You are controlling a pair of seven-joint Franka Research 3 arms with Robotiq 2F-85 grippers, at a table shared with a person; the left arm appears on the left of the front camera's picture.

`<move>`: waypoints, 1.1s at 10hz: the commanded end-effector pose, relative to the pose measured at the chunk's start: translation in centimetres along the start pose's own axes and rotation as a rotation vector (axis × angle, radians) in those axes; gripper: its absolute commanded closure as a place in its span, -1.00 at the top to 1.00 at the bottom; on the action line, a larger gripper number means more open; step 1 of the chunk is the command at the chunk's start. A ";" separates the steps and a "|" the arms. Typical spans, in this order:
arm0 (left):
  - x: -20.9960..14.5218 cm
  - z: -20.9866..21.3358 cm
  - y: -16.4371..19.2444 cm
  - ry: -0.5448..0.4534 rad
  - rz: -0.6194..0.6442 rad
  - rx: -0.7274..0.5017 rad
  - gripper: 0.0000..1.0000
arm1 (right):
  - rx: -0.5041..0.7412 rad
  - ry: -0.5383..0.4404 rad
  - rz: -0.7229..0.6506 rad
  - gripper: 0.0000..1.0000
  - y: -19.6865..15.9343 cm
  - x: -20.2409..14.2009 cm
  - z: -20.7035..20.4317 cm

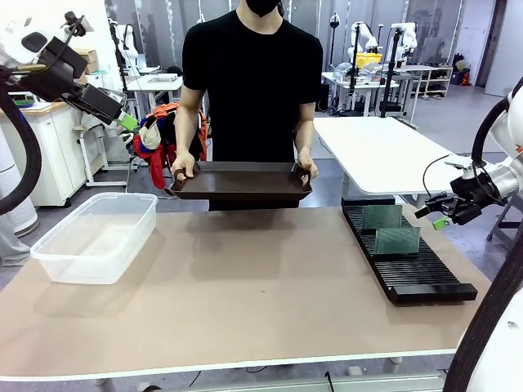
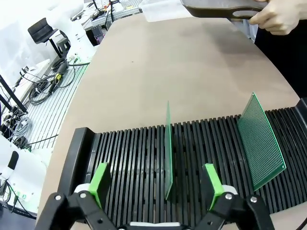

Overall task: Sort PCBs into racks and boxes based on the side picked up.
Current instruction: If the short side of the Blank PCB is picked up, insert it into the PCB Rack ; if the long side is picked up, place it in the Organizing box.

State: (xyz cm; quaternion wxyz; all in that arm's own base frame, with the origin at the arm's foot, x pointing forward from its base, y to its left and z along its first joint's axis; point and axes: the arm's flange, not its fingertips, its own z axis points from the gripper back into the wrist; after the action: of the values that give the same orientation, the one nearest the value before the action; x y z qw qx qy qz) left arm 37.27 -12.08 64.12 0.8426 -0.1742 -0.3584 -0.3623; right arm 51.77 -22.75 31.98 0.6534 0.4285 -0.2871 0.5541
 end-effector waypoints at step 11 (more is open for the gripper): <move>-0.2 0.0 0.0 0.001 0.003 -0.012 1.00 | -0.085 0.234 -0.120 1.00 12.8 18.1 -2.3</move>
State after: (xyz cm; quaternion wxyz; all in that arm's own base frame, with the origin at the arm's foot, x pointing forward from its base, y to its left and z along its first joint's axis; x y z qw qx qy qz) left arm 37.28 -12.07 64.10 0.8427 -0.1742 -0.3582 -0.3621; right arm 43.98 -13.34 48.99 0.7144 0.3690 -0.2222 0.5514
